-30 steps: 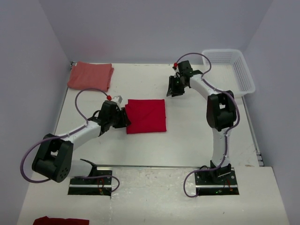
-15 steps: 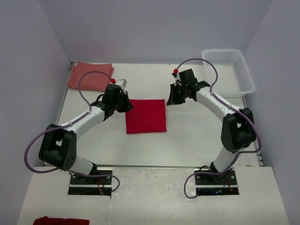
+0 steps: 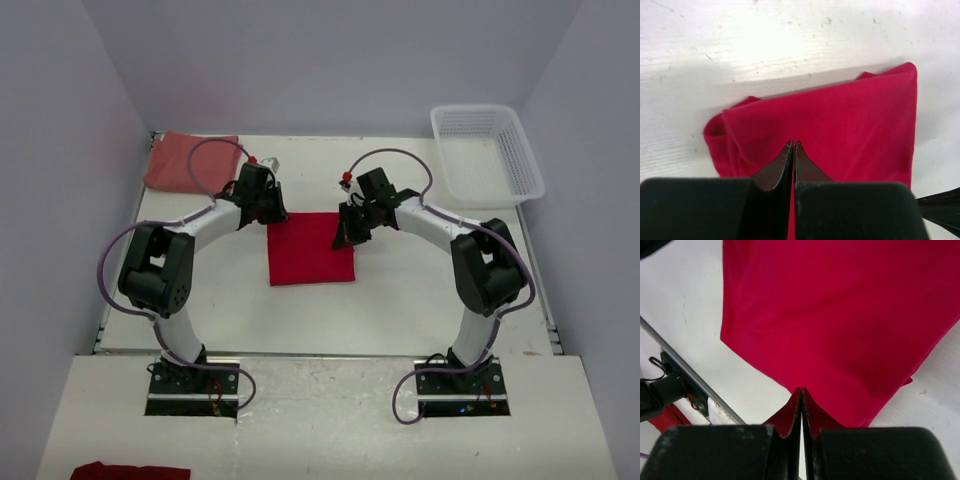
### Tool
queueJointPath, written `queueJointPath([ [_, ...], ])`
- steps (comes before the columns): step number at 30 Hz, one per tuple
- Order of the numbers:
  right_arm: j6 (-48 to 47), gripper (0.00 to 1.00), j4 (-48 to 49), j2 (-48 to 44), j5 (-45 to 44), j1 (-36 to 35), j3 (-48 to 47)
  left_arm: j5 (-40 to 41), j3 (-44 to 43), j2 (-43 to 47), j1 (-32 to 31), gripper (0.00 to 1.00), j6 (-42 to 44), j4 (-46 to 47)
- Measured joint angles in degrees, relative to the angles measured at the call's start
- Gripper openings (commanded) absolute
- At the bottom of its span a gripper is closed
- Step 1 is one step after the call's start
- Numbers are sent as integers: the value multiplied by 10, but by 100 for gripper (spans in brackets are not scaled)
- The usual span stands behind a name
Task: Fold and stack the t-shirts
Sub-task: Fold the long partially folded tshirt into a neat square
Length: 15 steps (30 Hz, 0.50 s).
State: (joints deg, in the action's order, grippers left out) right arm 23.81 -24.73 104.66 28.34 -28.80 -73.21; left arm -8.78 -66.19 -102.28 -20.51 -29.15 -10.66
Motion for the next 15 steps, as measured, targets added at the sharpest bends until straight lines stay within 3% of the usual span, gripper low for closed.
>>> queueJointPath([
  [15, 33, 0, 27, 48, -8, 0, 40, 1, -7, -70, 44, 0, 15, -1],
])
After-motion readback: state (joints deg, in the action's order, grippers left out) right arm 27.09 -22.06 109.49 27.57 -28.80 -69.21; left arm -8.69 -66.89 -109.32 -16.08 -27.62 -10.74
